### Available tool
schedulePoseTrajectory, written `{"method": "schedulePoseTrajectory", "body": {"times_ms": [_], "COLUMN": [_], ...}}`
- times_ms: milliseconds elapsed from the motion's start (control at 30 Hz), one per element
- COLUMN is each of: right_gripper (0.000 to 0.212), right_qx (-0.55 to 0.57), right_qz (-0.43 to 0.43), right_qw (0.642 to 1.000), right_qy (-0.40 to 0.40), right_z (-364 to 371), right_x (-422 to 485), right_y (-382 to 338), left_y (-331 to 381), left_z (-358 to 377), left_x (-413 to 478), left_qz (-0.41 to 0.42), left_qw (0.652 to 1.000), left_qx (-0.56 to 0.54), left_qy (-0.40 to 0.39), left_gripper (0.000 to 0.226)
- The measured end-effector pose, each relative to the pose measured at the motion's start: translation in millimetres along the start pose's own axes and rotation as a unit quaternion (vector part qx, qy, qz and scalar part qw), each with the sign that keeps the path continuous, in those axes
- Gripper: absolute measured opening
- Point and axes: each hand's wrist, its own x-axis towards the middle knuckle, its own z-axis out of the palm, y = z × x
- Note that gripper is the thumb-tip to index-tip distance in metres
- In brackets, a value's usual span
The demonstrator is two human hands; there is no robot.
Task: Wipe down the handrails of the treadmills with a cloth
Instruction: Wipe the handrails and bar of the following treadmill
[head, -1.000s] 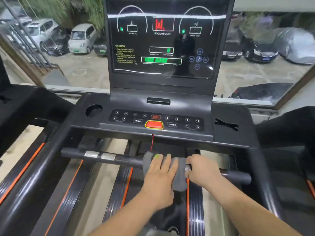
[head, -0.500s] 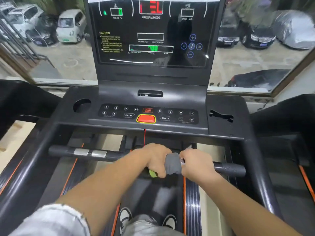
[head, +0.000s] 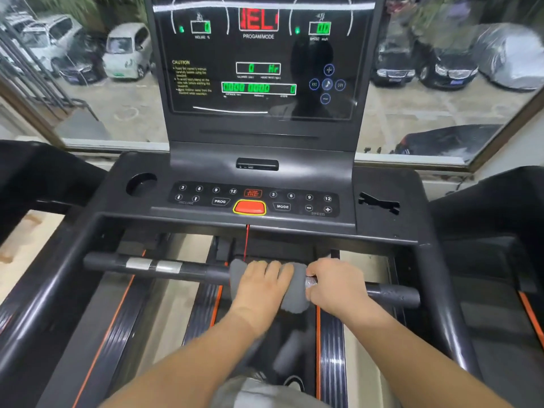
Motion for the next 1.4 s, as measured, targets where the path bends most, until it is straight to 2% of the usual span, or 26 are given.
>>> {"method": "schedulePoseTrajectory", "body": {"times_ms": [33,133,167,233,267,300,333,367,433,567,633,700,800,900,967,1033,1067,1100,1133,1167,1200,1233,1267,1333,1400], "right_gripper": [0.005,0.012,0.017,0.022,0.023,0.025,0.028,0.030,0.031,0.026,0.024,0.023,0.022,0.020,0.023,0.024,0.024,0.024,0.024,0.023,0.022,0.021,0.021,0.022,0.021], "right_qx": [-0.001,-0.013,-0.019,-0.016,-0.004,0.002,-0.006,-0.033,-0.076,-0.074,-0.070,-0.065,-0.066,-0.058,-0.052,-0.045,-0.043,-0.043,-0.042,-0.043,-0.044,-0.044,-0.043,-0.043,-0.042], "right_qz": [-0.001,-0.007,-0.010,-0.022,-0.027,-0.027,-0.025,-0.020,0.001,0.007,0.009,0.021,0.033,0.038,0.044,0.046,0.046,0.049,0.052,0.054,0.055,0.056,0.057,0.058,0.058], "right_qw": [1.000,1.000,1.000,1.000,1.000,1.000,1.000,0.999,0.997,0.997,0.997,0.997,0.997,0.998,0.998,0.998,0.998,0.998,0.998,0.998,0.998,0.997,0.997,0.997,0.997], "right_qy": [0.001,0.002,0.005,0.006,0.006,0.004,0.005,0.010,0.014,0.008,0.015,0.020,0.020,0.006,-0.002,-0.005,-0.004,-0.003,-0.004,-0.005,-0.007,-0.009,-0.009,-0.008,-0.004], "right_z": [1,0,0,0,1,1,0,-2,-5,-10,-10,-9,-8,-10,-10,-10,-9,-9,-9,-9,-10,-11,-11,-13,-13], "right_x": [0,-2,-2,-7,-10,-13,-15,-17,-18,-18,-19,-20,-18,-15,-14,-14,-14,-14,-14,-14,-14,-14,-14,-14,-15], "right_y": [0,-2,-2,2,5,9,14,19,27,29,28,27,25,26,27,27,27,27,27,26,25,25,25,25,25], "left_y": [-6,-21,-26,-32,-33,-32,-28,-22,-8,15,17,9,-13,-28,-37,-47,-49,-48,-45,-40,-32,-25,-17,-2,5], "left_z": [-12,-50,-62,-79,-79,-77,-75,-66,-37,13,25,25,-1,-34,-54,-64,-67,-67,-66,-64,-57,-45,-31,-7,9], "left_x": [6,32,42,55,59,61,57,49,18,-35,-34,-19,5,28,51,71,78,82,82,76,64,46,26,-7,-18], "left_qz": [0.013,0.046,0.049,0.019,0.007,0.008,0.011,0.007,-0.020,-0.033,-0.027,-0.006,0.039,0.079,0.069,0.017,0.002,-0.002,0.003,0.013,0.021,0.018,0.011,0.002,-0.010], "left_qw": [0.998,0.972,0.955,0.900,0.879,0.881,0.904,0.937,0.988,0.998,0.995,0.996,0.999,0.980,0.938,0.850,0.824,0.818,0.825,0.850,0.893,0.945,0.981,0.998,0.994], "left_qx": [-0.019,-0.084,-0.112,-0.206,-0.234,-0.226,-0.199,-0.157,-0.072,-0.026,-0.016,-0.009,-0.009,-0.067,-0.162,-0.291,-0.318,-0.317,-0.308,-0.286,-0.241,-0.177,-0.109,-0.056,-0.069], "left_qy": [-0.056,-0.213,-0.269,-0.383,-0.416,-0.416,-0.379,-0.311,-0.136,0.046,0.090,0.091,-0.014,-0.168,-0.298,-0.438,-0.468,-0.479,-0.474,-0.443,-0.379,-0.273,-0.157,0.003,0.080], "left_gripper": [0.080,0.051,0.046,0.045,0.047,0.047,0.048,0.049,0.060,0.087,0.086,0.088,0.091,0.056,0.047,0.048,0.050,0.051,0.052,0.051,0.050,0.050,0.054,0.066,0.078]}}
